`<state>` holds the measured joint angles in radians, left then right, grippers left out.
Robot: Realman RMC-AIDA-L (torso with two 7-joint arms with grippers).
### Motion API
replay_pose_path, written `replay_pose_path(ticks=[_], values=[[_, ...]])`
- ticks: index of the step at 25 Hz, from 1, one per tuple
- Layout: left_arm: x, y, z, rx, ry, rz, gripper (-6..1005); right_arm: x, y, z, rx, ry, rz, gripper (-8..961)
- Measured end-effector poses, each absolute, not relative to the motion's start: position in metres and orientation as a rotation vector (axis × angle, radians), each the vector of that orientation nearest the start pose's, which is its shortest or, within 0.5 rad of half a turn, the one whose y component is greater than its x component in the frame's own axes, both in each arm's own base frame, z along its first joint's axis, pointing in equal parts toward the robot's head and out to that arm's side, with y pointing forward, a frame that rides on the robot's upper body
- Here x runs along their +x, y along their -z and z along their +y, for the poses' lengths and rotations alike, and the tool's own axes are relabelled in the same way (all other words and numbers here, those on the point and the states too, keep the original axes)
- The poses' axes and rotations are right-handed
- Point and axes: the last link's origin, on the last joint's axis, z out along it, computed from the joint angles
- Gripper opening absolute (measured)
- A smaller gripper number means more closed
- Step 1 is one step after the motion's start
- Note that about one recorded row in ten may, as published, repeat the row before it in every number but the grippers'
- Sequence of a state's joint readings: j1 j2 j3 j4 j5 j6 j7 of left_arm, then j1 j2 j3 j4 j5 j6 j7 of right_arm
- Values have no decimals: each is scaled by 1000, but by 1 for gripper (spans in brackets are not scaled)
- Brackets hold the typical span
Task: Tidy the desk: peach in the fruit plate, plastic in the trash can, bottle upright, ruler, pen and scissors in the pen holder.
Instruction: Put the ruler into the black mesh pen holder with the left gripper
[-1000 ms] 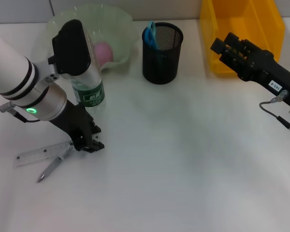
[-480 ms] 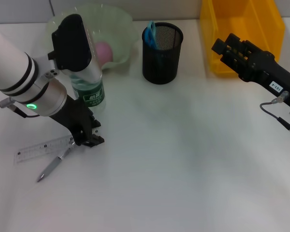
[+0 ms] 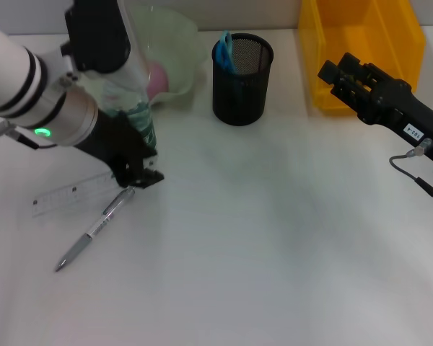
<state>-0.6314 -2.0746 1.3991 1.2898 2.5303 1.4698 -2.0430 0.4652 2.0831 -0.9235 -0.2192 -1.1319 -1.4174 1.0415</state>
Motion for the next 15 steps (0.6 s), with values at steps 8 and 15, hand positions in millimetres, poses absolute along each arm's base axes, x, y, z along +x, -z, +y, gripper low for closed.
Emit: replay_pose_path(ticks=[8, 15], values=[[-136, -20, 362, -2778, -319, -154, 392, 276, 20, 324, -2089, -1232, 806, 588], [-119, -43, 352, -2827, -91, -180, 393, 277, 18, 324, -2078, -1235, 806, 588]])
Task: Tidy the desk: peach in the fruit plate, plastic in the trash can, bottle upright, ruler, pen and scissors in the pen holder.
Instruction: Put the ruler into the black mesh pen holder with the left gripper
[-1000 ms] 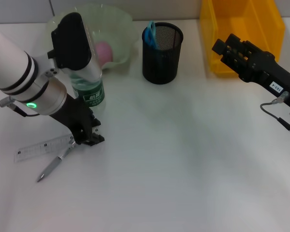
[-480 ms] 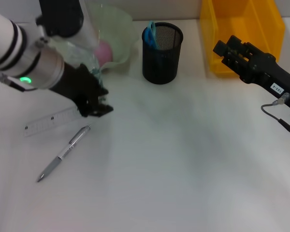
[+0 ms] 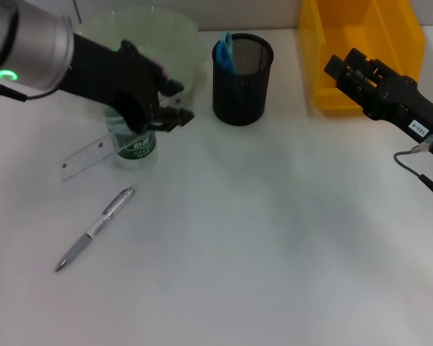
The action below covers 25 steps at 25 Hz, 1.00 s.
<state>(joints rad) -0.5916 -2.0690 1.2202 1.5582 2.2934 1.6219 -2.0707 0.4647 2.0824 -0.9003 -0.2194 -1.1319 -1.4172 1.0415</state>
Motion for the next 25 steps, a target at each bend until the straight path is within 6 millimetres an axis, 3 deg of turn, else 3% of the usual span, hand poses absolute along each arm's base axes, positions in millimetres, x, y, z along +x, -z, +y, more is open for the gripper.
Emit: replay_pose_path(ticks=[7, 13, 17, 25], values=[[-103, -64, 349, -2830, 254, -180, 393, 277, 17, 325, -2078, -1234, 804, 589], [-97, -60, 353, -2817, 354, -160, 394, 277, 17, 325, -2078, -1235, 802, 589], [-79, -51, 363, -2752, 569, -88, 394, 280, 17, 323, -2072, -1223, 806, 589], [-61, -46, 377, -2619, 804, -80, 395, 290, 17, 315, -2049, -1205, 837, 588]])
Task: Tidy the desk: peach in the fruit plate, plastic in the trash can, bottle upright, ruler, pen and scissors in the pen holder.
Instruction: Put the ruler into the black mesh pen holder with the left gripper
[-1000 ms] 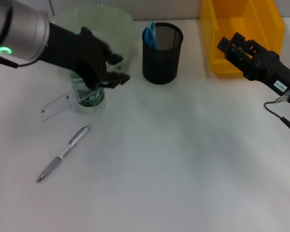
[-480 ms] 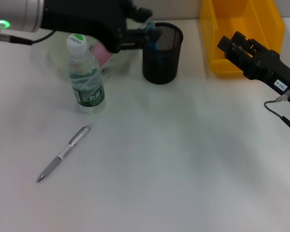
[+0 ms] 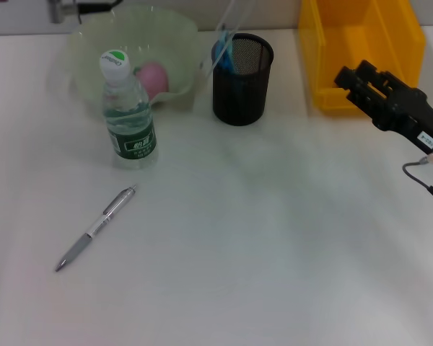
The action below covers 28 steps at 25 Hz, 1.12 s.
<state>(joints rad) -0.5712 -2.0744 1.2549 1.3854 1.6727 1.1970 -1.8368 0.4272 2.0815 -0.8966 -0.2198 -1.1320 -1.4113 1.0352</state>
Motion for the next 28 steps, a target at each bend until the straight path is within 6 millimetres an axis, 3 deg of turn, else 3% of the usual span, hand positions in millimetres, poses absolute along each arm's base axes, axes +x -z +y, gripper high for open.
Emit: replay_pose_path(ticks=[2, 5, 7, 17, 21, 28], values=[[-59, -39, 381, -2549, 902, -85, 395, 295, 17, 310, -2038, -1198, 850, 588], [-59, -37, 382, -2539, 914, -85, 395, 297, 17, 308, -2034, -1195, 856, 588], [-62, -23, 386, -2492, 974, -96, 395, 300, 17, 304, -2027, -1190, 865, 588], [-71, 4, 391, -2325, 1202, -132, 396, 309, 22, 293, -2007, -1180, 920, 589], [-73, 8, 392, -2301, 1228, -139, 396, 310, 23, 291, -2004, -1183, 936, 588], [-84, 34, 398, -2287, 1200, -163, 397, 312, 29, 283, -2006, -1188, 973, 588]])
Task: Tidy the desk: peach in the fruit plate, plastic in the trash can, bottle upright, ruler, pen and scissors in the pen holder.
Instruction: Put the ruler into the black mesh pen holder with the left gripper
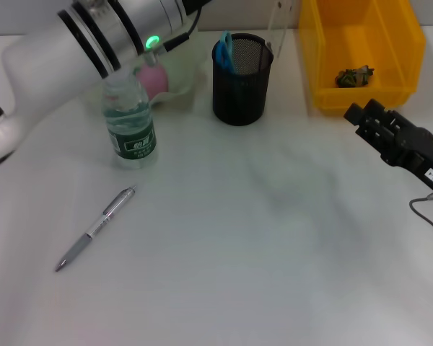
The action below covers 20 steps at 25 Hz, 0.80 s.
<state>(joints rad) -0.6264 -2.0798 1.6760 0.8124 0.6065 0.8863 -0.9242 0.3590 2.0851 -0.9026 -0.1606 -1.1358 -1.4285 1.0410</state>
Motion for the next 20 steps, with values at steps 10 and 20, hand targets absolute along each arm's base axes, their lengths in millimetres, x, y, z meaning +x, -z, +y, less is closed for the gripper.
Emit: replay_pose_path(ticks=[10, 20], values=[[-100, 41, 407, -2183, 1135, -145, 397, 315, 36, 275, -2000, -1199, 1028, 589], [-110, 49, 418, -2167, 1070, -165, 398, 315, 41, 267, -1984, -1227, 1071, 589]])
